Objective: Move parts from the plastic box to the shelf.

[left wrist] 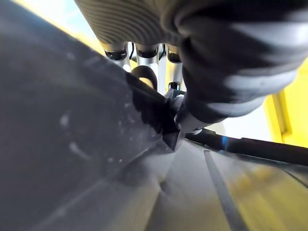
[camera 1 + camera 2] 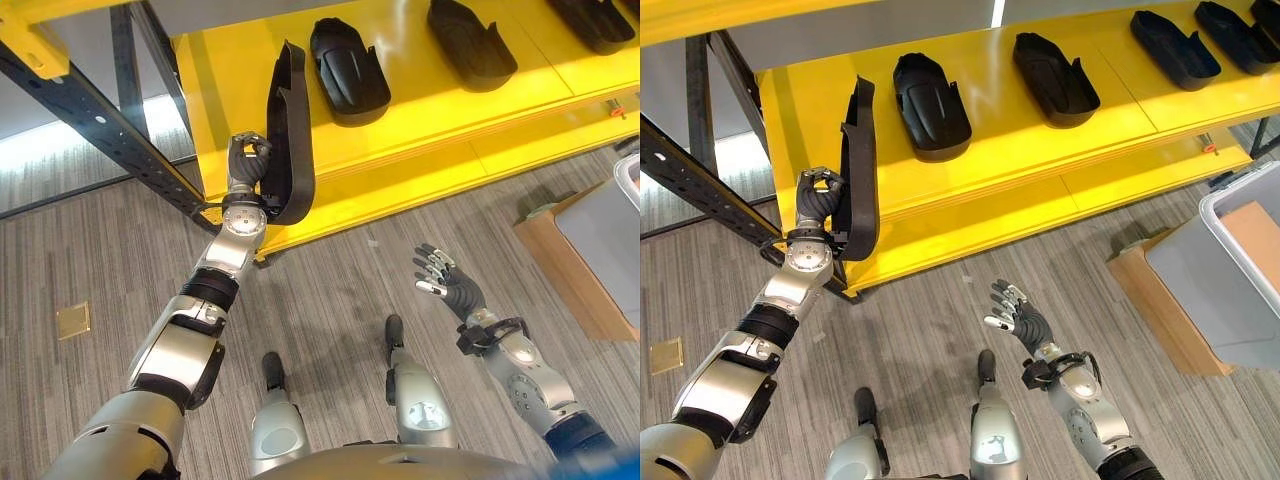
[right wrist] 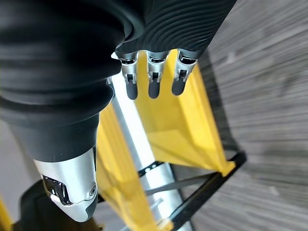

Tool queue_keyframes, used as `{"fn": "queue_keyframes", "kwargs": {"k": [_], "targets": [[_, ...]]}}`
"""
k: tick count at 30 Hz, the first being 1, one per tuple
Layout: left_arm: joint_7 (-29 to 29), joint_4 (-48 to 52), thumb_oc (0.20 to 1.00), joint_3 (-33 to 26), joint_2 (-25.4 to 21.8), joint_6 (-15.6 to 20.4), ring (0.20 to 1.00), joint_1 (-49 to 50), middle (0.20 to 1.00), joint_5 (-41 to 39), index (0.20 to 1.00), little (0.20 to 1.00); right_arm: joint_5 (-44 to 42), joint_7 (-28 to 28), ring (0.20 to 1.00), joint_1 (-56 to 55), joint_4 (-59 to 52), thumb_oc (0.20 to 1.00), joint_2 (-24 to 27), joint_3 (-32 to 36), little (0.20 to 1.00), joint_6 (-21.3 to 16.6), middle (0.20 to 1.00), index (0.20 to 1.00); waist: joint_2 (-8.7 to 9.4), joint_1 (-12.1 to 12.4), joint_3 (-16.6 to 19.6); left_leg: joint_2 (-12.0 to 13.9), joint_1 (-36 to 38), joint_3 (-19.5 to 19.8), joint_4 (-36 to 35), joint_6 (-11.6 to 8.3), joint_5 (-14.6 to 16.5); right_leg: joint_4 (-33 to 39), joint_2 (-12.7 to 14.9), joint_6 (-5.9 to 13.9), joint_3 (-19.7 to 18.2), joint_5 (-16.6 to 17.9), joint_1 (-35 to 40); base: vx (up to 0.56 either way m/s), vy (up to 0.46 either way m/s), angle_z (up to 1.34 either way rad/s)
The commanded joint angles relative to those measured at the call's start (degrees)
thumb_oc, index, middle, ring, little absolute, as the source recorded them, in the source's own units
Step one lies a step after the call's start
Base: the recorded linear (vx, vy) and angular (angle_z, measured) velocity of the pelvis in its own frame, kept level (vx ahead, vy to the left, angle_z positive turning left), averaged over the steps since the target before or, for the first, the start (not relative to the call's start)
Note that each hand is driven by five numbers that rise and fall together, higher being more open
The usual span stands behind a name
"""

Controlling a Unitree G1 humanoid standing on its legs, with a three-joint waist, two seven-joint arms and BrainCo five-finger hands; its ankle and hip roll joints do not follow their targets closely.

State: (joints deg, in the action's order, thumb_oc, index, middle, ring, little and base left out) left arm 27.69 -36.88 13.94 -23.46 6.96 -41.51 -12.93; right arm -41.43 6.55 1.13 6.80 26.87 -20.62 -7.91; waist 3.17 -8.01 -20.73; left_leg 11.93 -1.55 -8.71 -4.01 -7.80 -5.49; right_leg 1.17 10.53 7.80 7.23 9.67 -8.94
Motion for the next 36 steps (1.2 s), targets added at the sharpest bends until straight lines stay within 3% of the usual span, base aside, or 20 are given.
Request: {"fn": "queue_keyframes", "kwargs": {"k": [1, 5, 7, 8, 10, 17, 18, 23, 29, 36], "targets": [[1.75, 3.04, 0.2, -2.52, -2.64, 4.12, 0.2, -3.24, 0.2, -0.11, 0.2, 0.2, 5.89, -3.8, 1.0, 1.82, -3.84, 1.0, -0.39, 1.6, 1.0, -6.59, 1.0, 1.0, 0.2, 0.55, 1.64, 0.45, -1.32, 0.96, 4.35, 1.28, 2.48, -10.14, 2.12, 1.16, 0.56, -7.09, -2.59, -0.03, 0.013, 0.03], [3.17, 4.15, 0.2, -1.74, -2.77, 4.93, 0.2, -4.34, 0.2, 0.27, 0.2, 0.2, 17.45, -10.08, 1.0, 8.05, -1.42, 1.0, -1.06, -1.17, 1.0, -8.87, 1.0, 1.0, -0.56, 1.45, 0.52, 0.13, -2.46, 2.15, 4.58, 1.58, 2.22, -10.81, 2.75, 1.21, 1.62, -7.21, -2.78, -0.03, 0.015, 0.14], [3.22, 3.81, 0.2, -1.25, -2.83, 4.99, 0.2, -5.24, 0.2, 0.52, 0.2, 0.2, 17.17, -10.0, 1.0, 10.16, -0.75, 1.0, -0.95, -2.18, 1.0, -8.9, 1.0, 1.0, -0.57, 1.63, 0.23, 0.04, -2.72, 2.53, 4.58, 1.64, 2.12, -10.88, 2.9, 1.2, 1.85, -7.13, -2.84, -0.03, 0.001, 0.25], [2.89, 2.5, 0.2, -0.26, -2.79, 5.25, 0.2, -6.48, 0.2, 0.02, 0.2, 0.2, 9.82, -7.23, 1.0, 11.05, -0.45, 1.0, -1.18, -3.09, 1.0, -8.24, 1.0, 1.0, -0.42, 2.25, 0.32, -0.06, -3.04, 3.01, 4.47, 1.66, 1.92, -10.77, 3.1, 1.16, 2.35, -7.14, -2.72, -0.02, -0.003, 0.23], [2.85, 2.05, 0.2, 0.06, -2.61, 5.17, 0.2, -6.86, 0.2, -0.29, 0.2, 0.2, 8.32, -7.34, 1.0, 10.89, -0.29, 1.0, -1.48, -2.32, 1.0, -8.35, 1.0, 1.0, -0.4, 2.37, 0.42, -0.15, -3.18, 3.24, 4.42, 1.68, 1.92, -10.76, 3.17, 1.15, 2.55, -7.16, -2.63, 0.0, 0.003, 0.18], [2.33, 1.61, 0.2, 2.01, -1.27, 5.02, 0.2, -7.58, 0.2, -0.46, 0.2, 0.2, 10.14, -9.54, 1.0, 13.67, 2.41, 1.0, -2.34, -2.63, 1.0, -8.29, 1.0, 1.0, -0.68, 3.37, 0.6, -0.47, -4.18, 4.34, 4.81, 1.88, 1.97, -11.38, 3.7, 1.06, 3.45, -7.58, -2.36, 0.01, 0.008, 0.1], [-11.21, 3.64, 0.2, 7.2, 1.93, 2.35, 0.2, 1.56, 0.2, 4.94, 0.2, 0.2, -3.26, 2.33, 1.0, -2.23, 0.79, 1.0, 0.86, -2.55, 1.0, -0.78, 1.0, 1.0, -0.74, 1.46, 6.81, -3.18, -3.26, 3.58, 20.41, 4.08, 11.82, -19.65, 8.22, -0.18, 5.76, -9.78, 0.38, 0.03, 0.023, 0.16], [-12.02, 4.12, 0.2, 4.79, -1.51, 1.94, 0.2, 3.54, 0.2, 6.92, 0.2, 0.2, 0.59, 4.21, 1.0, -3.93, 0.52, 1.0, 1.42, -3.71, 1.0, 0.61, 1.0, 1.0, 0.91, 2.1, 9.8, -3.72, -1.56, 2.6, 18.92, 4.56, 12.15, -15.63, 7.88, 0.58, 5.73, -8.49, 2.36, 0.06, 0.022, -0.01], [-9.32, 1.48, 0.2, 1.07, -7.88, 1.59, 0.2, -0.7, 0.2, 8.51, 0.2, 0.2, 4.5, 5.37, 1.0, -5.8, -3.19, 1.0, 5.34, -1.91, 1.0, 0.28, 1.0, 1.0, 3.31, 1.48, 5.13, -3.81, -4.31, -0.21, 22.21, 5.63, 13.78, -13.53, 7.2, 1.88, 1.89, -4.62, -1.35, -0.08, 0.025, -0.4], [-5.39, -4.48, 0.2, 3.55, -11.02, 1.23, 0.2, -12.04, 0.2, 8.95, 0.2, 0.2, 3.16, 5.97, 1.0, -6.33, -3.28, 1.0, 5.9, -1.73, 1.0, -0.93, 1.0, 1.0, 5.62, 0.57, 1.33, -4.29, -9.93, 0.17, 23.1, 5.42, 12.49, -11.33, 7.42, 1.81, 1.57, -2.67, -4.68, -0.09, 0.0, -0.06]]}}
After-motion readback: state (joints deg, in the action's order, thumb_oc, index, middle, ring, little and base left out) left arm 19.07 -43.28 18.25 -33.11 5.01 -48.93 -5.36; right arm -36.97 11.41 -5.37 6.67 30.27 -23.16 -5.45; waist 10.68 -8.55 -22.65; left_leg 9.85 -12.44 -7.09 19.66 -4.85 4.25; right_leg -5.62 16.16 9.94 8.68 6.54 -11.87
